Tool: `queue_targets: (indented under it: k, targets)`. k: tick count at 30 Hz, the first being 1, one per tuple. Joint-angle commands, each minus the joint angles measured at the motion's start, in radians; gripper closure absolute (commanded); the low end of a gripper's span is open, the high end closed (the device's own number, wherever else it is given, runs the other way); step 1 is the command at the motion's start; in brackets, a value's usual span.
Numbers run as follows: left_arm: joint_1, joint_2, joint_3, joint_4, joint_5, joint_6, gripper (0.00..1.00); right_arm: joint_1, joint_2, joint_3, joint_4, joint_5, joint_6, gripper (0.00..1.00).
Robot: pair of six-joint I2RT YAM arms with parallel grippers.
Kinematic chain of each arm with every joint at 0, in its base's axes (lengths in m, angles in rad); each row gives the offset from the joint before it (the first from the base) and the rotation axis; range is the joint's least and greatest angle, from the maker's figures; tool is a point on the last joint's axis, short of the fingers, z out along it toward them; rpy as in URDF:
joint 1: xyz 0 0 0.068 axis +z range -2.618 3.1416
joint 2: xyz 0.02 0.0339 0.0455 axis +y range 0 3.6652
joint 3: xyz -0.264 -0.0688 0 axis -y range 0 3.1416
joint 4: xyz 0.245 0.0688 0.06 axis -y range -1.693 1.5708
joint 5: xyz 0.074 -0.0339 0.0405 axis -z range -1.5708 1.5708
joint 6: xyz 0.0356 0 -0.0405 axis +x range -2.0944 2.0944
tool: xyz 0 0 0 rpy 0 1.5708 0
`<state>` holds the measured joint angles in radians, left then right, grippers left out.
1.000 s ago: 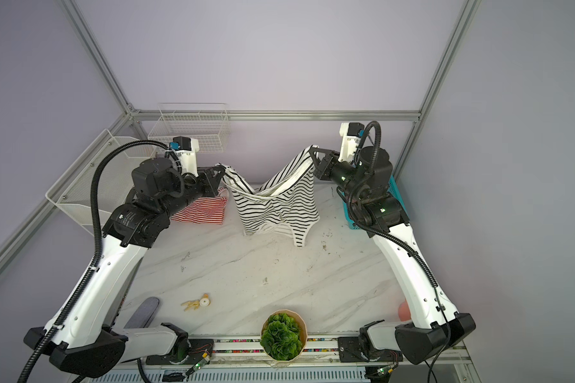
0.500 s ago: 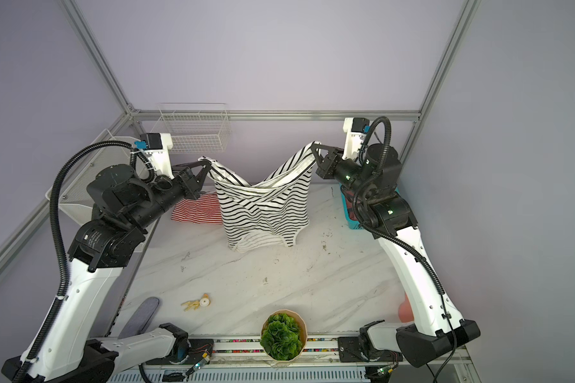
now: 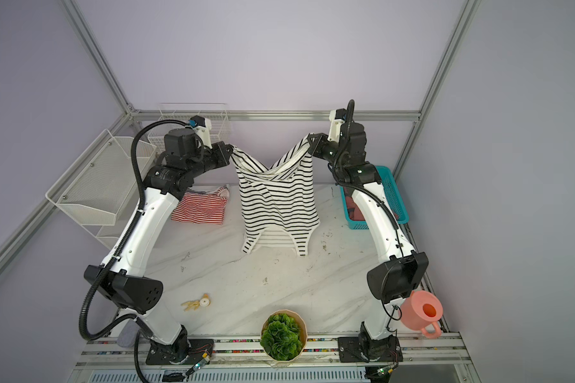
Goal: Fold and stack tank tops
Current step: Smooth out the tank top at the center of the table.
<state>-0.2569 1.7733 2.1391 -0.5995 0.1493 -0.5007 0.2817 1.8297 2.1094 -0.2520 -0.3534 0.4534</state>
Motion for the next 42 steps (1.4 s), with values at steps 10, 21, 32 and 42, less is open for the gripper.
queue_targets:
  k: [10,21,32,42]
  targets:
    - [0.014,-0.181,-0.189,0.388,0.176,-0.074,0.97,-0.007,-0.079,-0.049,0.187,-0.036,-0.088,1.00]
    - [-0.029,-0.511,-1.110,0.569,0.207,-0.230,0.92,-0.006,-0.487,-0.898,0.261,-0.030,0.026,1.00]
    - [-0.152,-0.732,-1.488,0.363,0.084,-0.366,0.88,0.008,-0.556,-1.196,0.009,0.022,0.034,1.00]
    - [-0.257,-0.781,-1.587,0.241,0.133,-0.449,0.73,0.015,-0.553,-1.230,-0.153,0.115,0.037,1.00]
